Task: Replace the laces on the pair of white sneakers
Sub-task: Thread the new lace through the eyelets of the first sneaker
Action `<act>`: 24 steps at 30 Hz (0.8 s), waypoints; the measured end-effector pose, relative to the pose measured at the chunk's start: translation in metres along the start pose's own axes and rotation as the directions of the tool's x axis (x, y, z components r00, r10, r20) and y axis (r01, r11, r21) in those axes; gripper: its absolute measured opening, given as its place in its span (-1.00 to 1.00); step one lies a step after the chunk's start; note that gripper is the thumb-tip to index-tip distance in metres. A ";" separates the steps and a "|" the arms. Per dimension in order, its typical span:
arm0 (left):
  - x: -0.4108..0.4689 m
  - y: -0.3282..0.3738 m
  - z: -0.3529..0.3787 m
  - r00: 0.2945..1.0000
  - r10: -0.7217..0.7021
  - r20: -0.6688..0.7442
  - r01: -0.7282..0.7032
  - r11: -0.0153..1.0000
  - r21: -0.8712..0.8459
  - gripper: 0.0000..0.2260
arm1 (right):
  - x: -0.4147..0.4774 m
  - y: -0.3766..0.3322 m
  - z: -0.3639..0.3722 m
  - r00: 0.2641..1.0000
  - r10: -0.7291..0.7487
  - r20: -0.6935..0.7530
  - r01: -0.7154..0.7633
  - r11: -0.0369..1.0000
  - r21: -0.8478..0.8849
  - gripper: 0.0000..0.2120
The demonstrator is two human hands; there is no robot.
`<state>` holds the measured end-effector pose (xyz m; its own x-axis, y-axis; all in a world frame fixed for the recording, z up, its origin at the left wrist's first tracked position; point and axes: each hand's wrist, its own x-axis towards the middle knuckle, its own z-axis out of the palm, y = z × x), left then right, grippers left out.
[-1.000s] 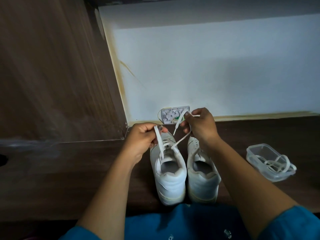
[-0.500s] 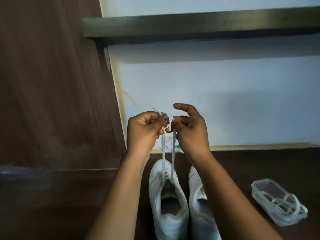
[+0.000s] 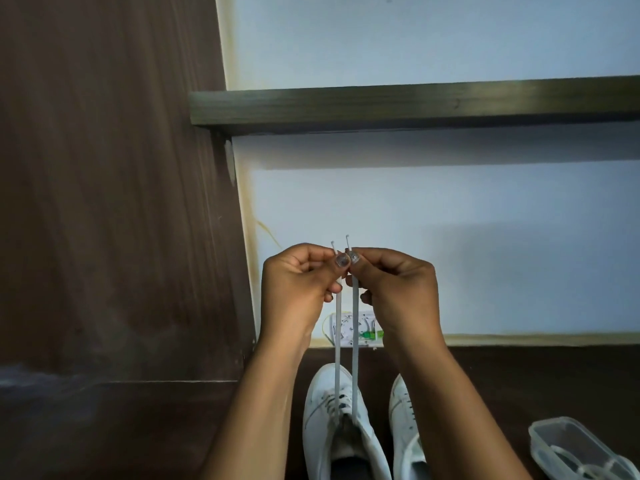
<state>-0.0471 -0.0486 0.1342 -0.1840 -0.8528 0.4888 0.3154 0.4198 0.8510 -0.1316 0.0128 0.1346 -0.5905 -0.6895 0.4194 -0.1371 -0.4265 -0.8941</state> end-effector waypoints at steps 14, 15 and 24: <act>0.003 0.000 -0.003 0.999 0.024 0.036 -0.022 0.999 -0.034 -0.84 | 0.002 0.001 0.005 0.987 0.152 0.061 -0.162 0.958 0.238 -0.82; 0.003 -0.001 -0.003 0.999 0.026 0.033 -0.025 0.999 -0.038 -0.84 | 0.002 0.000 0.005 0.984 0.164 0.068 -0.175 0.953 0.248 -0.81; 0.005 -0.006 -0.004 0.999 0.020 0.047 -0.017 0.997 -0.075 -0.85 | 0.005 -0.001 0.001 0.971 0.211 0.114 -0.234 0.935 0.266 -0.85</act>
<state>-0.0465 -0.0566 0.1312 -0.2208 -0.8286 0.5144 0.3874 0.4096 0.8259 -0.1333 0.0089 0.1376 -0.5114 -0.8261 0.2365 0.2218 -0.3928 -0.8925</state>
